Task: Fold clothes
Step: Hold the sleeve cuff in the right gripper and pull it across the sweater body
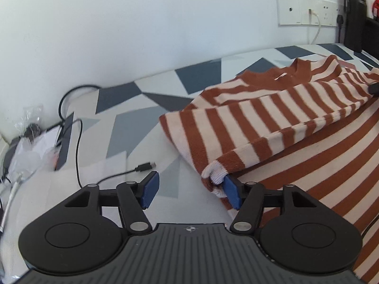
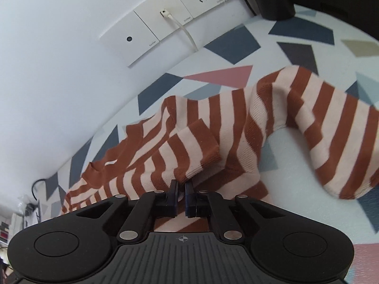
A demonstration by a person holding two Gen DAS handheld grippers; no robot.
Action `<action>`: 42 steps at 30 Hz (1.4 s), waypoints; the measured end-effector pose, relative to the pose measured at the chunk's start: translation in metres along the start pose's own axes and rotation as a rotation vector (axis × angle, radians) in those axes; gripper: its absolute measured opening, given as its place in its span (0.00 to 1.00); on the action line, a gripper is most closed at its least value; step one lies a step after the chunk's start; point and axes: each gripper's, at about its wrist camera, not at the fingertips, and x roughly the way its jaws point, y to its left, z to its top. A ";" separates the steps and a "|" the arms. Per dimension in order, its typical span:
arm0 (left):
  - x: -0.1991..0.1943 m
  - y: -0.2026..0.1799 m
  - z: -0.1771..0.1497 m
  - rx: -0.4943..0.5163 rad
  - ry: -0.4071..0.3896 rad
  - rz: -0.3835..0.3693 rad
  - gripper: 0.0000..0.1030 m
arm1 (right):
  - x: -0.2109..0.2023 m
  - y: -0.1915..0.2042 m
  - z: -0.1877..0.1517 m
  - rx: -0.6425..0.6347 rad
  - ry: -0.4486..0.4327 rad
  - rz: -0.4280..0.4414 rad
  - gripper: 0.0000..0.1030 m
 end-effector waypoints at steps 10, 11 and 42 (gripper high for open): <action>-0.012 -0.004 -0.007 0.064 -0.023 -0.031 0.64 | -0.001 -0.017 -0.008 -0.018 -0.004 -0.108 0.00; -0.011 -0.002 -0.006 0.051 -0.019 -0.036 0.64 | -0.001 -0.018 -0.007 -0.010 0.010 -0.086 0.01; -0.001 -0.001 -0.002 -0.015 -0.010 -0.059 0.64 | 0.026 0.020 0.013 0.069 0.004 -0.091 0.06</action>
